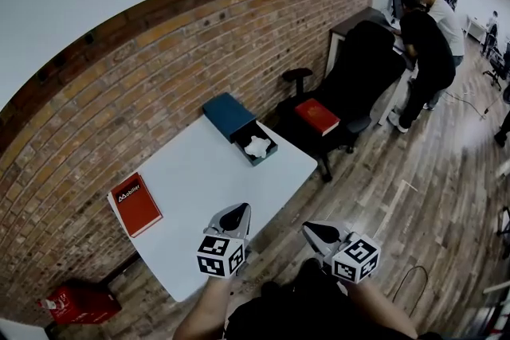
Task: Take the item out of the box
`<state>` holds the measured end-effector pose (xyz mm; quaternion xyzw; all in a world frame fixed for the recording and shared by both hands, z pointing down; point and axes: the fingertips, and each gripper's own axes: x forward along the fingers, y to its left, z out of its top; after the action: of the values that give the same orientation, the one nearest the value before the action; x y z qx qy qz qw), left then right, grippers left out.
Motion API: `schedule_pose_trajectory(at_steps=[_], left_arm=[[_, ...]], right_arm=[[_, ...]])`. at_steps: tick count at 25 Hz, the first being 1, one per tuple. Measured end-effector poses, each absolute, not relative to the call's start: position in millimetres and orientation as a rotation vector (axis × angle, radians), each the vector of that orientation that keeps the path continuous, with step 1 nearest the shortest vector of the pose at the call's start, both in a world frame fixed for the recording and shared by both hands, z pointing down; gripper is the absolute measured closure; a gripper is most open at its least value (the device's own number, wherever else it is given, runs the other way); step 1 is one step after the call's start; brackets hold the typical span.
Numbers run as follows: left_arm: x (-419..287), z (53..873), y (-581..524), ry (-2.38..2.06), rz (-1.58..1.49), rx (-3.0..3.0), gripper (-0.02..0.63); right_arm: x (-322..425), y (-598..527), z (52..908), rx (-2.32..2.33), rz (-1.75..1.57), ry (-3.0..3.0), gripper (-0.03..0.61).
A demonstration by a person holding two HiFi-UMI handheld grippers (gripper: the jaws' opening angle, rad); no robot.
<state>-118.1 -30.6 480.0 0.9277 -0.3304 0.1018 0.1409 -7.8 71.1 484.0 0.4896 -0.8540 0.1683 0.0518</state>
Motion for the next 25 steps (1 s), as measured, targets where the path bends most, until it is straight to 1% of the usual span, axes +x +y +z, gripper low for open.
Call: schedule_pose_trajectory(at_steps=[6, 15, 19, 25], left_arm=[[-77, 494, -79, -0.997, 0.372, 2.661, 0.612], [0, 478, -159, -1.09, 0.402, 2.653, 0.612], [19, 477, -185, -1.153, 0.403, 2.617, 0.612], [32, 484, -196, -1.213, 0.408, 2.57, 0.612]], right_arm=[[28, 20, 504, 1.413, 0.581, -2.635, 0.577], [115, -81, 492, 1.304, 0.569, -2.696, 0.577], [137, -109, 489, 1.245, 0.582, -2.728, 0.577], [159, -133, 507, 1.157, 0.64, -2.721, 0.577]])
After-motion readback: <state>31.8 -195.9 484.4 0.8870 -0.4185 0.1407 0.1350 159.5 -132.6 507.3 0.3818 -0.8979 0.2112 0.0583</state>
